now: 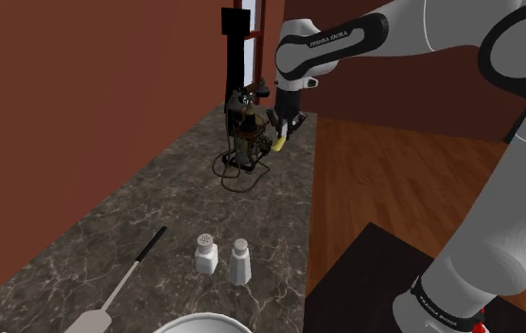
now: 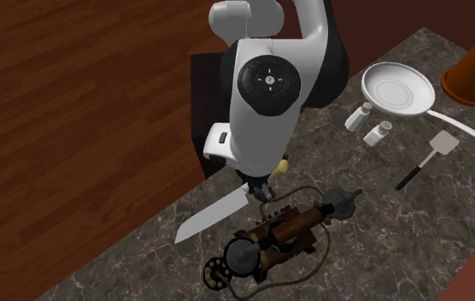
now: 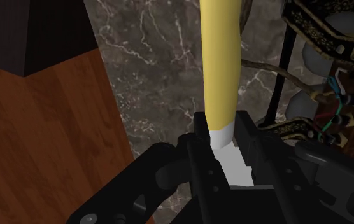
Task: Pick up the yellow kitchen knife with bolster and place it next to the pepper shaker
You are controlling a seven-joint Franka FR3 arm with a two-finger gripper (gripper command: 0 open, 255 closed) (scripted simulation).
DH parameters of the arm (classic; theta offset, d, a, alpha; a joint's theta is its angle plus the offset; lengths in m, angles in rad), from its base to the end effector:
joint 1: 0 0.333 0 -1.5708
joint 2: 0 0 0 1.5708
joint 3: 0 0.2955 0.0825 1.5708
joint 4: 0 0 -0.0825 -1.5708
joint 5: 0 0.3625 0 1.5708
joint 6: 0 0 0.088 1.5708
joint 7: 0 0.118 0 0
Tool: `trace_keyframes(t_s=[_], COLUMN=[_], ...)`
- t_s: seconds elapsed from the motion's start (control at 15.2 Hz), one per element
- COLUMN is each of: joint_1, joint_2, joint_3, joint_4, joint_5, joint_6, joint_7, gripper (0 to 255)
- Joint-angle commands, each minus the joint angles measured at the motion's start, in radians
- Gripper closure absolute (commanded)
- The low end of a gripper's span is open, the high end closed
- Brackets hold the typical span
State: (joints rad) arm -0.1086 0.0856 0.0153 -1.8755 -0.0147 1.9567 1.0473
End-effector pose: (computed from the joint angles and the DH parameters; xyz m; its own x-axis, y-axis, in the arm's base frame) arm 0.5590 -0.0536 0.4404 0.4221 -0.9065 0.0084 -0.9065 -0.4220 0.0100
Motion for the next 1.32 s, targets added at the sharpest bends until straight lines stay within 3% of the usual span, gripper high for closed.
trace_keyframes(t_s=[0.0, 0.59, 1.25], joint_1=[0.000, 0.000, 0.110], joint_2=[-0.006, -0.019, -0.146], joint_3=[0.000, 0.000, 0.110], joint_4=[0.022, 0.116, -0.037], joint_5=[0.000, 0.001, 0.011], joint_6=[-0.028, -0.135, -0.112], joint_7=[0.000, -0.002, 0.215], gripper=[255, 255, 255])
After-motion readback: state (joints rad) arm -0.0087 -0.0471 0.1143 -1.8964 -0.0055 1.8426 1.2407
